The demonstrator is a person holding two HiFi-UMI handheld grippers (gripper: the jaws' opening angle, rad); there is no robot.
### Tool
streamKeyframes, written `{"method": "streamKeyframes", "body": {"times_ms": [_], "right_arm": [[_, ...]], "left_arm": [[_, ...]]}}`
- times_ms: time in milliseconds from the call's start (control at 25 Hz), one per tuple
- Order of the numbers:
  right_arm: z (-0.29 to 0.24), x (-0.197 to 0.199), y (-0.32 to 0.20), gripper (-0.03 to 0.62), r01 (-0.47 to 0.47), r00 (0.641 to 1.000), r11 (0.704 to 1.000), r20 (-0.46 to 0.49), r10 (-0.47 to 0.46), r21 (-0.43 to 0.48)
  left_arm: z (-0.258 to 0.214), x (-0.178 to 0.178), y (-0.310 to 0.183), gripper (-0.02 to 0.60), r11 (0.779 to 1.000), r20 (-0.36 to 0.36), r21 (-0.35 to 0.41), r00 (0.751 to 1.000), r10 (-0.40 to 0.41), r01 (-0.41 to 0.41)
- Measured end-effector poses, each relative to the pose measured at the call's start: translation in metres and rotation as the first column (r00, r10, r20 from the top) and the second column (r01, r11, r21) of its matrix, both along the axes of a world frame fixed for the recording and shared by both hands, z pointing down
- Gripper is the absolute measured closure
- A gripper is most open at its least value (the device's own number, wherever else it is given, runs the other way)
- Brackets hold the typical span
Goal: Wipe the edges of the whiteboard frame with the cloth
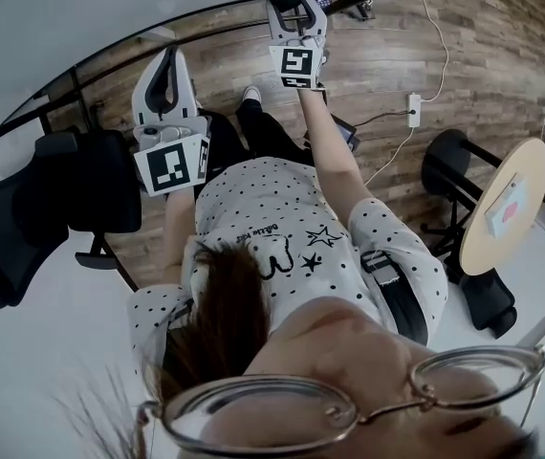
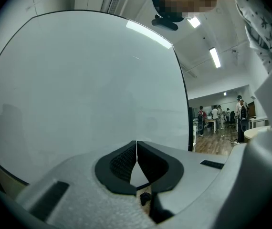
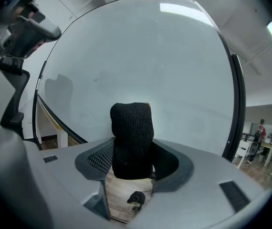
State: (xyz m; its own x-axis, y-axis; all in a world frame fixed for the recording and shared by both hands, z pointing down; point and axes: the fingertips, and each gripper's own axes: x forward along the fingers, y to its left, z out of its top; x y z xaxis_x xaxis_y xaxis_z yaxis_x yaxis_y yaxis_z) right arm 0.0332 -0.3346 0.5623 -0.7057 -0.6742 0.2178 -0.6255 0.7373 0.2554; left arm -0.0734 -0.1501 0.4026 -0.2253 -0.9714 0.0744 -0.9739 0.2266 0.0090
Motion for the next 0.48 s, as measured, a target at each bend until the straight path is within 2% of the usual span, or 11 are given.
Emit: {"method": "streamKeyframes", "body": {"times_ms": [480], "right_arm": [[0.004, 0.020, -0.020, 0.364, -0.030, 0.999, 0.999, -0.018, 0.030, 0.011]], "left_arm": [[0.000, 0.006, -0.013, 0.561, 1.000, 0.022, -0.009, 0.999, 0.025, -0.025]]}}
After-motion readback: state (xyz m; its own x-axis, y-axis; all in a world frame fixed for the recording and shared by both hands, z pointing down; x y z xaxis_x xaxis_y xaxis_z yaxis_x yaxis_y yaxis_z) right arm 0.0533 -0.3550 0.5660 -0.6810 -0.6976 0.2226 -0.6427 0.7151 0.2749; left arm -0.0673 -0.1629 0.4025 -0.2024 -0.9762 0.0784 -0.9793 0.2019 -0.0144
